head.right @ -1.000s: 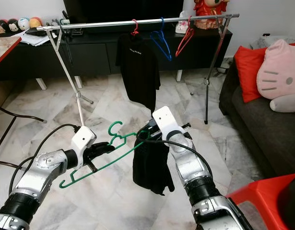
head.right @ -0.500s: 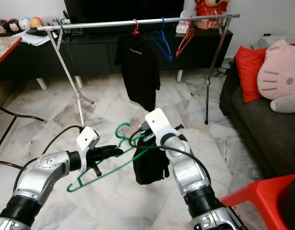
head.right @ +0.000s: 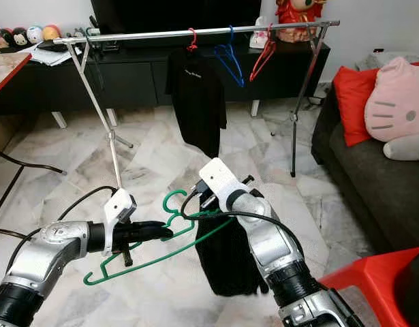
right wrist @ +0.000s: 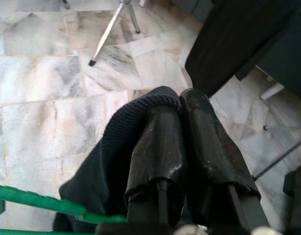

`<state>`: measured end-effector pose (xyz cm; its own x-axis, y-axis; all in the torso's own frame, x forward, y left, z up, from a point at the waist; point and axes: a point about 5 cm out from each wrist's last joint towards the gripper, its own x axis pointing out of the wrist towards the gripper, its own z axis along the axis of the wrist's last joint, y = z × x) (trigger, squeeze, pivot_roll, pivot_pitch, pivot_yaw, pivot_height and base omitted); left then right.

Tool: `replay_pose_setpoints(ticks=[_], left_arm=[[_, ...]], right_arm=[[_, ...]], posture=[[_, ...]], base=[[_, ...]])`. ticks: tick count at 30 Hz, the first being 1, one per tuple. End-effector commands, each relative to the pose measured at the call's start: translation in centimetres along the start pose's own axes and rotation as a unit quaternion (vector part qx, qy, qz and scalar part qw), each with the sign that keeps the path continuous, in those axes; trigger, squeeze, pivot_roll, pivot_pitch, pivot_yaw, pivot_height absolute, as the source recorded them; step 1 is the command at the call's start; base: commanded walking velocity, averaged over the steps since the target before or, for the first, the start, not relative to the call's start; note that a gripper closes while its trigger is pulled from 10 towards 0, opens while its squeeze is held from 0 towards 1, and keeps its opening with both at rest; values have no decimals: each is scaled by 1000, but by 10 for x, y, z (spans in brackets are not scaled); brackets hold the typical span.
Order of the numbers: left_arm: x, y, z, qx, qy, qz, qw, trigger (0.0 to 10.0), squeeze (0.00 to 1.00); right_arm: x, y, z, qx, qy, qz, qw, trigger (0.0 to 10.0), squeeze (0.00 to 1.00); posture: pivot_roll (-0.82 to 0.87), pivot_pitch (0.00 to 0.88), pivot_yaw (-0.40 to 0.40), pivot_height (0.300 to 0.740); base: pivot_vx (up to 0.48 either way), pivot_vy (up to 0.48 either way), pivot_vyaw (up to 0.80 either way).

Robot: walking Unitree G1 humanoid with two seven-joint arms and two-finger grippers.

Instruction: Hang hanger

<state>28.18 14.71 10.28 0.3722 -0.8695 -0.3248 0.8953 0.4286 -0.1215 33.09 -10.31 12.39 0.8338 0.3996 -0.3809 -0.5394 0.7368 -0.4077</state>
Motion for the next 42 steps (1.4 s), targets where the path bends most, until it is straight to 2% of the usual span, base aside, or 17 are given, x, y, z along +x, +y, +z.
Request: replay_pose_setpoints(ticks=[1,7,9,12,16,19,20,22,25,27,31,34,35,36,37,41,42], left_arm=[[4,-4,0,1,9,-9,1000,10000,0],[9,0,-4,7,10,24,1000,10000,0],[11,9,-6,14,13,74,997,10000,0],[12,14,-7,15,16,101,995,10000,0],[15,26,-5,14,6,174,985,10000,0],[17,25,-3,12,-2,164,986,10000,0],[19,18,-2,8,-4,129,992,10000,0],[20,12,-3,7,-5,98,995,10000,0],[21,8,-3,5,-10,74,997,10000,0],[19,1,6,-22,-46,33,998,10000,0],[15,0,12,-27,-61,20,998,10000,0],[14,3,15,-24,-70,31,997,10000,0],[13,14,16,-13,-67,78,995,10000,0],[12,22,10,-10,-39,114,993,10000,0],[11,25,4,0,-14,125,992,10000,0],[9,26,0,14,6,134,991,10000,0],[7,31,-4,13,17,163,986,10000,0]], right_arm=[[-2,3,23,-30,-45,20,998,10000,0],[-5,10,25,-33,-45,41,998,10000,0],[-9,13,25,-34,-40,52,997,10000,0],[-10,14,25,-35,-38,56,997,10000,0],[-11,16,22,-34,-28,51,998,10000,0],[-11,18,22,-32,-29,56,997,10000,0],[-11,20,25,-31,-32,62,997,10000,0],[-12,21,27,-32,-34,66,997,10000,0],[-13,22,28,-33,-34,70,996,10000,0],[-13,22,25,-42,-29,75,996,10000,0],[-13,20,22,-50,-23,73,996,10000,0],[-13,19,21,-53,-20,71,996,10000,0],[-12,17,20,-63,-14,63,996,10000,0],[-12,17,19,-63,-12,59,996,10000,0],[-12,17,20,-59,-13,59,996,10000,0],[-12,17,20,-57,-13,57,997,10000,0],[-12,15,19,-56,-10,52,997,10000,0]], posture=[[-39,29,11,740],[-42,30,11,740],[-42,34,10,740],[-44,34,10,740],[-46,35,9,740],[-45,34,8,740],[-45,35,9,740],[-45,35,9,740],[-45,35,10,740],[-45,36,9,740],[-45,36,9,740],[-41,36,8,740],[-41,36,8,740],[-41,36,8,740],[-41,36,8,740],[-42,35,8,740],[-41,36,8,740]], base=[[0,0,0],[0,0,0],[0,0,0],[0,0,0],[0,0,0],[0,0,0],[0,0,0],[0,0,0],[0,0,0],[0,0,0],[0,0,0],[0,0,0],[0,0,0],[0,0,0],[0,0,0],[0,0,0],[0,0,0]])
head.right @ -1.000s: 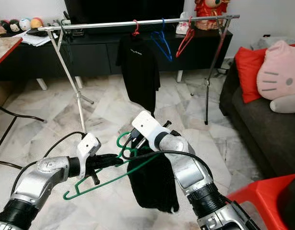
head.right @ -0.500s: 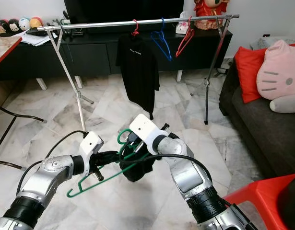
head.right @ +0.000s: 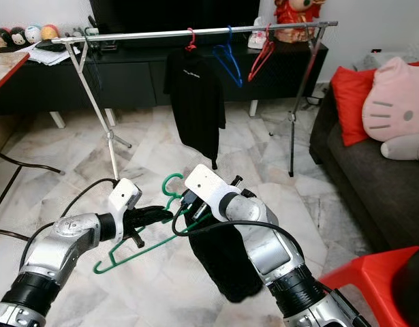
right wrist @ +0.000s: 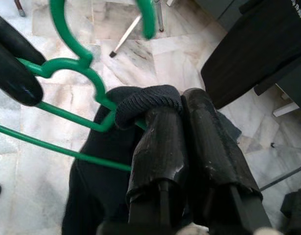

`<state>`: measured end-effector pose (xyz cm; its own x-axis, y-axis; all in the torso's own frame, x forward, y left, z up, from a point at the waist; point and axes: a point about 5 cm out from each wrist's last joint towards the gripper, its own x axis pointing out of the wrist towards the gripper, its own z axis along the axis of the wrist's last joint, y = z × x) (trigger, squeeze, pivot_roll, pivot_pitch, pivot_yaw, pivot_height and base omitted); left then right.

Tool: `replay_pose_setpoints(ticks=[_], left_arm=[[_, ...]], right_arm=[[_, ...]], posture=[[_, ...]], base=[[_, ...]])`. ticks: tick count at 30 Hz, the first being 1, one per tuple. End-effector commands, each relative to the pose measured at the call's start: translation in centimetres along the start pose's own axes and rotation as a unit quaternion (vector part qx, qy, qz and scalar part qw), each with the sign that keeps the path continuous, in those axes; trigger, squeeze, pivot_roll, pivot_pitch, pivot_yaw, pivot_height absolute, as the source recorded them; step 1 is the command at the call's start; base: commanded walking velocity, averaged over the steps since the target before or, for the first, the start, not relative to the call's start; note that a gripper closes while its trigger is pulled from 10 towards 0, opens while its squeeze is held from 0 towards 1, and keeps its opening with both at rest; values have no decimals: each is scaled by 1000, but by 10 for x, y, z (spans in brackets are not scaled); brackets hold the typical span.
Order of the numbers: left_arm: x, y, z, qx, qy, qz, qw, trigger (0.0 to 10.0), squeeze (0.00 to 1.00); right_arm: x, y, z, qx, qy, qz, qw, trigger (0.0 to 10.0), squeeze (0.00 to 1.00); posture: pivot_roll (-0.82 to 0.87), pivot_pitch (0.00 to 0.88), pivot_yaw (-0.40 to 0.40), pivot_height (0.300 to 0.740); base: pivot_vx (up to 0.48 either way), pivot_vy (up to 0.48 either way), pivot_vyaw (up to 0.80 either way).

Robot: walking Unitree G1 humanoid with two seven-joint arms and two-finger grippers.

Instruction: Hang hanger

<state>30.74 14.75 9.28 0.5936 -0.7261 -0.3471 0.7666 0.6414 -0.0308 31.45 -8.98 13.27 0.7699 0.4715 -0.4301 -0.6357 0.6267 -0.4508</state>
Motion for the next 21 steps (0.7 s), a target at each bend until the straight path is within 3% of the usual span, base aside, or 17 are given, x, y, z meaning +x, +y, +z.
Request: replay_pose_setpoints(ticks=[1,6,10,16,21], left_arm=[[-3,10,-2,17,16,39,999,10000,0],[-5,1,1,4,0,-1,1000,10000,0],[-12,-20,13,-40,-45,-112,992,10000,0],[-16,-19,21,-54,-71,-130,988,10000,0],[-22,-22,14,-46,-42,-157,986,10000,0]], right_arm=[[0,-2,5,-3,-11,-4,1000,10000,0],[0,-1,6,-5,-11,-2,1000,10000,0],[0,1,5,-10,-10,6,1000,10000,0],[2,2,4,-18,-6,8,1000,10000,0],[3,1,4,-20,-5,6,1000,10000,0]], posture=[[-40,37,7,740],[-42,37,6,740],[-38,36,5,740],[-35,36,4,740],[-35,36,5,740]], base=[[0,0,0],[0,0,0],[0,0,0],[0,0,0],[0,0,0]])
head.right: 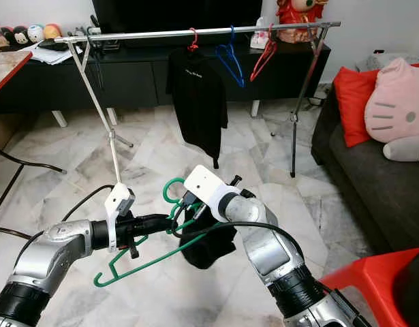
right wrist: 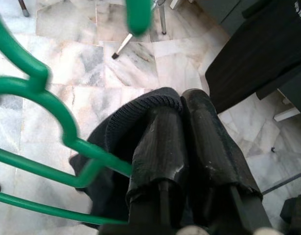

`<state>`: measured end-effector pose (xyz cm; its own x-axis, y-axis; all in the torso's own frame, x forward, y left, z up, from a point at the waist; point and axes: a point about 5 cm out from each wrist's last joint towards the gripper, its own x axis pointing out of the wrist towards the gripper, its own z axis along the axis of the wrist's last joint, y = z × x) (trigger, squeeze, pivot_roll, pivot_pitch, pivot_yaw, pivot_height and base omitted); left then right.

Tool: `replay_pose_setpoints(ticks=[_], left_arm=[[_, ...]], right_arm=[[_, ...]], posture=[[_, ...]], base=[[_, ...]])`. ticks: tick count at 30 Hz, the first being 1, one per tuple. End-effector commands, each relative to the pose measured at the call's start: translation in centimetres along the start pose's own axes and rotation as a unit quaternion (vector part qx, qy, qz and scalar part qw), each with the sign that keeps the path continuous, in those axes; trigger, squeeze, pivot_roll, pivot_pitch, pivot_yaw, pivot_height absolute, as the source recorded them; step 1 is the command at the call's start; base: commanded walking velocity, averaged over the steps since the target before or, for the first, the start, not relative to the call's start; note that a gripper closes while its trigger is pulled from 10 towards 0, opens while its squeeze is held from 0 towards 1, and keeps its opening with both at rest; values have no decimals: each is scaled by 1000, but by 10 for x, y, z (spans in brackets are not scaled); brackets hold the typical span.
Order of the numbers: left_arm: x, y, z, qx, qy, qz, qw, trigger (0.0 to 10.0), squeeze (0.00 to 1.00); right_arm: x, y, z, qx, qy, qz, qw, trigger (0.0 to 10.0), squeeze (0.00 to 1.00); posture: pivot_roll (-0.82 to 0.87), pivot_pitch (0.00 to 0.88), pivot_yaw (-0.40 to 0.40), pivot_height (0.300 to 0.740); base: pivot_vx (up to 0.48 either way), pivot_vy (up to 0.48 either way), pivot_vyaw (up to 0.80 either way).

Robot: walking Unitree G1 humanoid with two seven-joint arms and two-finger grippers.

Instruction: Hang hanger

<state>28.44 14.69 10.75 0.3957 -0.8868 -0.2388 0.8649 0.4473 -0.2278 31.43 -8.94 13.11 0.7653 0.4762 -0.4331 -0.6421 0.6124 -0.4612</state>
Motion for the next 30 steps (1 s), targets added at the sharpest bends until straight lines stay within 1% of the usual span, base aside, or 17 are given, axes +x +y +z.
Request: replay_pose_setpoints(ticks=[1,3,4,5,7,11,12,13,17,20,23,25,27,30], left_arm=[[-3,-6,4,18,9,-28,999,10000,0],[-6,-7,-4,28,42,-30,998,10000,0],[-6,-7,-4,28,42,-30,998,10000,0],[-6,-5,-7,36,54,-17,998,10000,0],[-6,-4,-8,38,55,-13,998,10000,0],[4,3,-4,40,35,34,998,10000,0],[6,6,-4,46,33,51,997,10000,0],[9,12,-6,45,33,80,995,10000,0],[10,12,-6,34,17,83,996,10000,0],[9,12,-3,31,4,87,996,10000,0],[10,18,-3,37,3,120,992,10000,0],[12,25,-4,46,5,158,986,10000,0],[14,33,-6,51,5,206,977,10000,0],[14,39,-5,54,6,245,968,10000,0]], right_arm=[[2,-1,4,-13,-4,2,1000,10000,0],[2,-1,4,-18,-3,6,1000,10000,0],[2,-1,4,-18,-3,6,1000,10000,0],[1,3,5,-23,-3,26,999,10000,0],[0,4,6,-26,-4,35,999,10000,0],[-6,16,2,-57,3,93,994,10000,0],[-8,18,0,-63,6,101,993,10000,0],[-11,18,-3,-71,14,107,992,10000,0],[-13,18,-4,-70,16,106,992,10000,0],[-16,20,-5,-72,17,118,990,10000,0],[-18,22,-5,-78,18,133,988,10000,0],[-20,22,-5,-83,23,132,987,10000,0],[-22,18,-7,-82,36,120,989,10000,0],[-21,11,-9,-76,46,90,992,10000,0]], posture=[[-35,36,5,740],[-35,37,6,740],[-35,37,6,740],[-35,37,6,740],[-35,37,6,740],[-40,38,5,740],[-44,38,6,740],[-48,39,6,740],[-50,39,7,740],[-50,39,7,740],[-47,40,6,740],[-49,41,7,740],[-49,41,7,740],[-54,42,10,740]], base=[[0,0,0],[0,0,0],[0,0,0],[0,0,0],[0,0,0],[0,0,0],[0,0,0],[0,0,0],[0,0,0],[0,0,0],[0,0,0],[0,0,0],[0,0,0],[0,0,0]])
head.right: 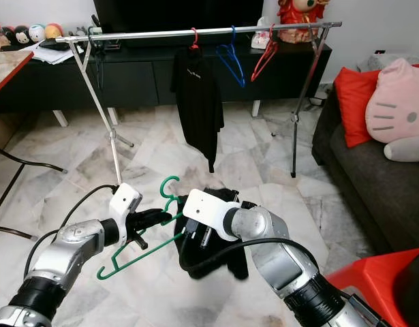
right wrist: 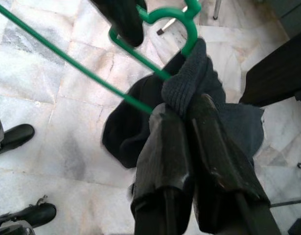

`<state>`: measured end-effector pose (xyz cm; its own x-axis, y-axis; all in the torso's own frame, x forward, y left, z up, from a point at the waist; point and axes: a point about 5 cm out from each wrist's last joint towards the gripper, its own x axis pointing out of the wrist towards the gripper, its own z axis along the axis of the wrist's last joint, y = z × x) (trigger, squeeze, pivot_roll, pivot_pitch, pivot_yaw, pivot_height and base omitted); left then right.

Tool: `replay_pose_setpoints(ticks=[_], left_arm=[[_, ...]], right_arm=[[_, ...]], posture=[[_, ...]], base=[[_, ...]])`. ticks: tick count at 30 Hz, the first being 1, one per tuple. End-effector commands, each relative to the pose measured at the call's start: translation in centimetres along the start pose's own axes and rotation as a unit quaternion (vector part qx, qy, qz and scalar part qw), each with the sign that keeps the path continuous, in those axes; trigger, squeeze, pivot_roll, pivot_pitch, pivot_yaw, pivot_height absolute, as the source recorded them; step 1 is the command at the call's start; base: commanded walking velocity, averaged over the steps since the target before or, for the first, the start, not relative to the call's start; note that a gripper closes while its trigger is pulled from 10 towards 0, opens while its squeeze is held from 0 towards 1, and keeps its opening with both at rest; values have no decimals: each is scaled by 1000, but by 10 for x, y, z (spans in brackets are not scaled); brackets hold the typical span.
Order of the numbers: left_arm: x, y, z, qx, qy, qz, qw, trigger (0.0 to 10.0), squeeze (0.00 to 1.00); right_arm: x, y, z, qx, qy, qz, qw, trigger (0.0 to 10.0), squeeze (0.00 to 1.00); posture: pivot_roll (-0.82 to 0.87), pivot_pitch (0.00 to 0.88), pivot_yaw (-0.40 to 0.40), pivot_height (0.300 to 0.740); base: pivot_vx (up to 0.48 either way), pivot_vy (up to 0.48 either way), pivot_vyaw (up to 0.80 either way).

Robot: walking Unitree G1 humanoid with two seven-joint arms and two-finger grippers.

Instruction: Hang hanger

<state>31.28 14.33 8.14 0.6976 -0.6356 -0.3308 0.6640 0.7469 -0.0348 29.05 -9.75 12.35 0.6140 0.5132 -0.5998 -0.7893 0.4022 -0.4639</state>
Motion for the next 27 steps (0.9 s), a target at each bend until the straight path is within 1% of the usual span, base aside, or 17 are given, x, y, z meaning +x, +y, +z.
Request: replay_pose_setpoints(ticks=[1,2,3,4,5,6,7,9,11,12,14,17,18,20,22,24,27], left_arm=[[-3,16,9,7,-13,60,998,10000,0],[-3,18,9,3,-13,70,997,10000,0],[-3,19,10,5,-16,75,997,10000,0],[-3,19,10,5,-16,75,997,10000,0],[-2,20,11,6,-21,79,997,10000,0],[-2,20,12,3,-25,76,997,10000,0],[-2,20,12,3,-25,76,997,10000,0],[-1,16,12,-2,-35,52,998,10000,0],[-1,12,13,-5,-41,32,999,10000,0],[0,8,14,-12,-51,15,999,10000,0],[0,6,15,-15,-55,6,998,10000,0],[1,2,18,-24,-68,-18,997,10000,0],[1,2,19,-23,-71,-16,997,10000,0],[3,9,19,-11,-61,15,998,10000,0],[3,10,19,-7,-57,16,998,10000,0],[4,12,17,-9,-53,29,998,10000,0],[5,15,18,6,-54,55,997,10000,0]], right_arm=[[-3,-6,0,3,4,-27,1000,10000,0],[-3,-8,-1,4,8,-35,999,10000,0],[-2,-13,-3,11,15,-55,998,10000,0],[-2,-13,-3,11,15,-55,998,10000,0],[-2,-17,-4,13,20,-73,997,10000,0],[-2,-21,-3,12,20,-85,996,10000,0],[-2,-21,-3,12,20,-85,996,10000,0],[-1,-24,1,11,7,-98,995,10000,0],[0,-23,3,15,2,-94,996,10000,0],[1,-18,5,12,-1,-78,997,10000,0],[2,-16,6,9,-2,-71,997,10000,0],[6,-7,12,3,-17,-52,998,10000,0],[6,-7,13,3,-18,-52,998,10000,0],[7,-6,16,-6,-18,-50,999,10000,0],[8,-6,16,-5,-20,-52,998,10000,0],[8,-5,19,-5,-23,-49,999,10000,0],[10,-2,23,-3,-26,-41,999,10000,0]], posture=[[-55,42,10,740],[-55,43,11,740],[-54,43,10,740],[-54,43,10,740],[-50,42,11,740],[-50,42,11,740],[-50,42,11,740],[-49,43,12,740],[-49,43,12,740],[-50,43,12,740],[-50,43,12,740],[-48,43,12,740],[-48,43,12,740],[-47,43,12,740],[-47,43,12,740],[-47,43,12,740],[-46,43,11,740]], base=[[0,0,0],[0,0,0],[0,0,0],[0,0,0],[0,0,0],[0,0,0],[0,0,0],[0,0,0],[0,0,0],[0,0,0],[0,0,0],[0,0,0],[0,0,0],[0,0,0],[0,0,0],[0,0,0],[0,0,0]])
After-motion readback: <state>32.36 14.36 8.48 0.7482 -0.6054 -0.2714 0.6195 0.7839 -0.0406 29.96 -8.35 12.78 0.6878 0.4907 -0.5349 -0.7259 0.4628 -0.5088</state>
